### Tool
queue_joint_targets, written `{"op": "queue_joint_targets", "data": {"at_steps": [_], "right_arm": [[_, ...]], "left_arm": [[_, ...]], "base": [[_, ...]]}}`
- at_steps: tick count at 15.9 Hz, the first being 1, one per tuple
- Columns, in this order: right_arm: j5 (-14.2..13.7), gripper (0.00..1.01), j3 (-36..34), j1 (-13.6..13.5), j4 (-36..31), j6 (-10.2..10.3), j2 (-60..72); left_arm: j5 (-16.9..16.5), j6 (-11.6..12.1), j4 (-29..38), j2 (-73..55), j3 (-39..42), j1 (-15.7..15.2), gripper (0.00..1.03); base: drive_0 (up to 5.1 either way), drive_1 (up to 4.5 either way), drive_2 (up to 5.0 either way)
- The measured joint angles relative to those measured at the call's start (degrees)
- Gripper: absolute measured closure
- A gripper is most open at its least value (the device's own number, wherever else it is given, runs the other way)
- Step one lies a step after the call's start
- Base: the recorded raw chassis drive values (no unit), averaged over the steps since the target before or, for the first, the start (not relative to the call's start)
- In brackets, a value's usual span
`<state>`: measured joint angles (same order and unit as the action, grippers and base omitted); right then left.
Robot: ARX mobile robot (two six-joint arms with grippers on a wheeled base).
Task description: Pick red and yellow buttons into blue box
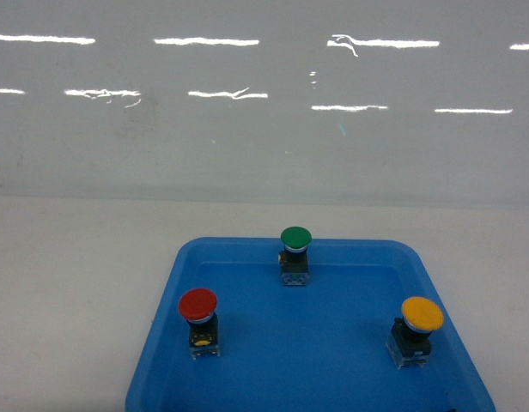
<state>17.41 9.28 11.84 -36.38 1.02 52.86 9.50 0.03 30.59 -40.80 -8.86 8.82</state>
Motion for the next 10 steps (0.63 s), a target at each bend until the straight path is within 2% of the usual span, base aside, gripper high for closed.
{"op": "queue_joint_targets", "data": {"at_steps": [1,2,3,4,5,6,7,8,9,10], "right_arm": [[1.4,0.03,3.5,-2.1,0.3,-1.0,7.3],[2.4,0.03,5.9,-3.8,1.9,-2.1,11.4],[2.4,0.03,7.5,-5.6,2.2,-3.1,14.4],[5.4,0.03,11.7,-8.5,7.3,-5.6,19.0],[7.5,0.03,14.6,-11.7,10.9,-8.0,22.3],[8.1,0.03,15.4,-13.6,9.8,-8.8,24.2],[7.0,0.03,16.0,-15.4,7.7,-10.0,26.3],[5.0,0.03,16.7,-16.5,6.4,-10.3,28.3],[3.3,0.03,16.9,-16.7,6.7,-10.4,29.6],[3.0,0.03,16.8,-16.7,6.4,-10.6,29.5]], "left_arm": [[0.7,0.9,-0.6,-7.3,-4.1,2.9,0.05],[1.8,1.6,0.8,-11.5,-5.7,3.5,0.05],[2.2,1.9,0.7,-14.6,-7.0,3.8,0.05],[3.7,2.6,0.0,-18.4,-8.6,3.8,0.05],[3.1,3.0,-2.4,-20.0,-10.1,3.5,0.05],[3.1,3.4,-1.7,-20.9,-10.3,3.5,0.05],[3.1,3.9,-1.9,-21.2,-10.3,3.5,0.05],[3.1,4.3,-1.8,-21.3,-10.3,3.5,0.05],[3.0,4.6,-1.8,-21.2,-10.3,3.5,0.05],[3.0,4.8,-1.8,-21.2,-10.3,3.5,0.05]], "base": [[0.0,0.00,0.0],[0.0,0.00,0.0],[0.0,0.00,0.0],[0.0,0.00,0.0],[0.0,0.00,0.0],[0.0,0.00,0.0],[0.0,0.00,0.0],[0.0,0.00,0.0],[0.0,0.00,0.0],[0.0,0.00,0.0]]}}
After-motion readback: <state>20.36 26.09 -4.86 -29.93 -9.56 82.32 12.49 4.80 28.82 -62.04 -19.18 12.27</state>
